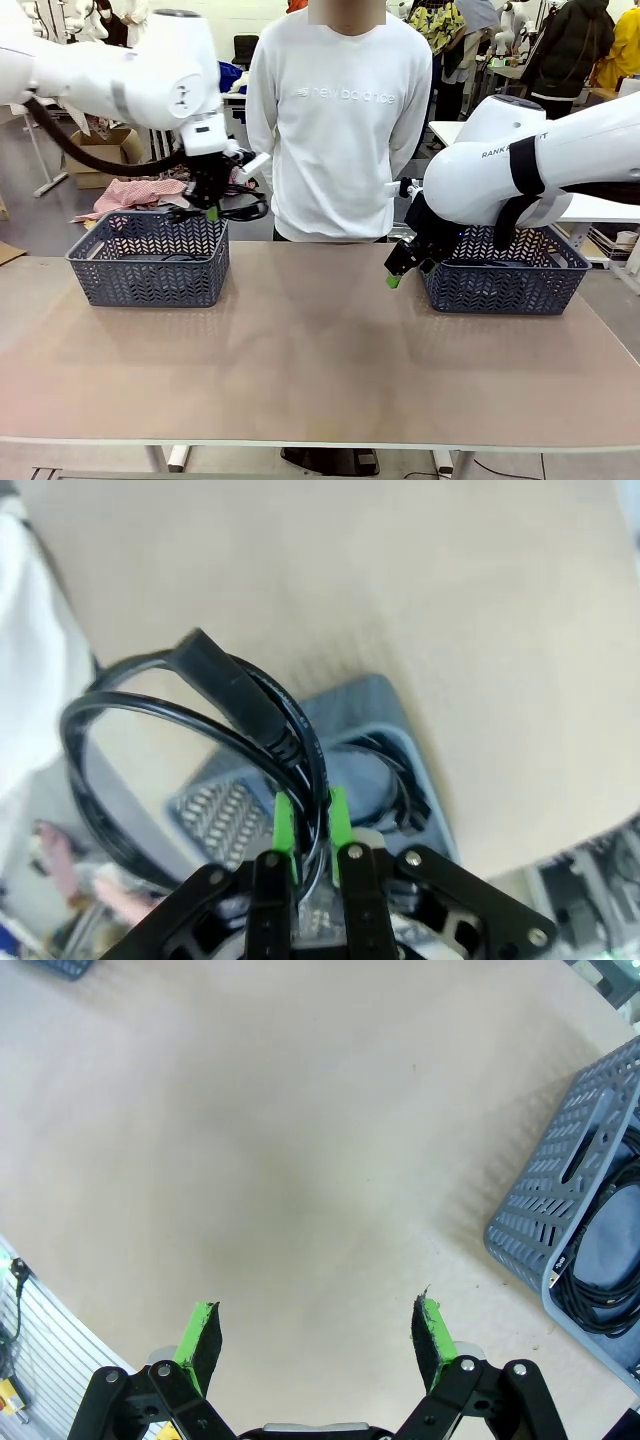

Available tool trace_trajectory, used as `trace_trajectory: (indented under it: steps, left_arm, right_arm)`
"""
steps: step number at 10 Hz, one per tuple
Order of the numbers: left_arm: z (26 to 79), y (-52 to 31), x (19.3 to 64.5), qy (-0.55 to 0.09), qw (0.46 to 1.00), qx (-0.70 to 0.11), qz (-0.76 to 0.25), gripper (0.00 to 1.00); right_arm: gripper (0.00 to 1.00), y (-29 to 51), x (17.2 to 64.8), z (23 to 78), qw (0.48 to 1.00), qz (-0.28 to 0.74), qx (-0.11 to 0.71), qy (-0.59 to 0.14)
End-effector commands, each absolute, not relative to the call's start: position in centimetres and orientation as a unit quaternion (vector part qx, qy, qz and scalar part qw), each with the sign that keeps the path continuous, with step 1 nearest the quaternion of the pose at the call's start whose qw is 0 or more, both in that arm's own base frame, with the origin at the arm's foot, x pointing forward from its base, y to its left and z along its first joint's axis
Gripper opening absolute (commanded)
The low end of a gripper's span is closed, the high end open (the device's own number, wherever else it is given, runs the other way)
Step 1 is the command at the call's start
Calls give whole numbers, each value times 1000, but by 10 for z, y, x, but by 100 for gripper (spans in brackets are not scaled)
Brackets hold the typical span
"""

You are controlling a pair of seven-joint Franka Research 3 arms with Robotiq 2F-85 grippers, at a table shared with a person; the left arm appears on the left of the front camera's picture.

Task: Organize the cables according to human instructions.
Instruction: Pick up a bundle of cables and place it in the basket indicated by the human.

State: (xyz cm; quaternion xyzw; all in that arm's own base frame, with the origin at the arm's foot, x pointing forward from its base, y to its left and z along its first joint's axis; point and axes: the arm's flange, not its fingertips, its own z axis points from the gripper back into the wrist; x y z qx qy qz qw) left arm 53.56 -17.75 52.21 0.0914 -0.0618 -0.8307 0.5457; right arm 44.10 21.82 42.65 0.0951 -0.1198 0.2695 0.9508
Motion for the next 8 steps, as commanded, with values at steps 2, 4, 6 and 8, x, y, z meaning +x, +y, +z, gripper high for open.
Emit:
trace_trajectory:
  steps: [2, 4, 6, 8]
  left_arm:
    - [513, -125, 511, -87, 576, 104, -806, 0]
    - [502, -93, 510, -91, 594, 105, -792, 0]
    - [488, -77, 515, -95, 601, 113, -785, 0]
    - [476, -66, 522, -94, 610, 117, -778, 0]
  right_arm:
    - [100, 218, 440, 428, 951, 269, 95, -121]
    - [100, 218, 440, 428, 951, 269, 95, -121]
    - [100, 218, 440, 428, 951, 269, 95, -121]
    - [100, 218, 440, 428, 951, 269, 95, -121]
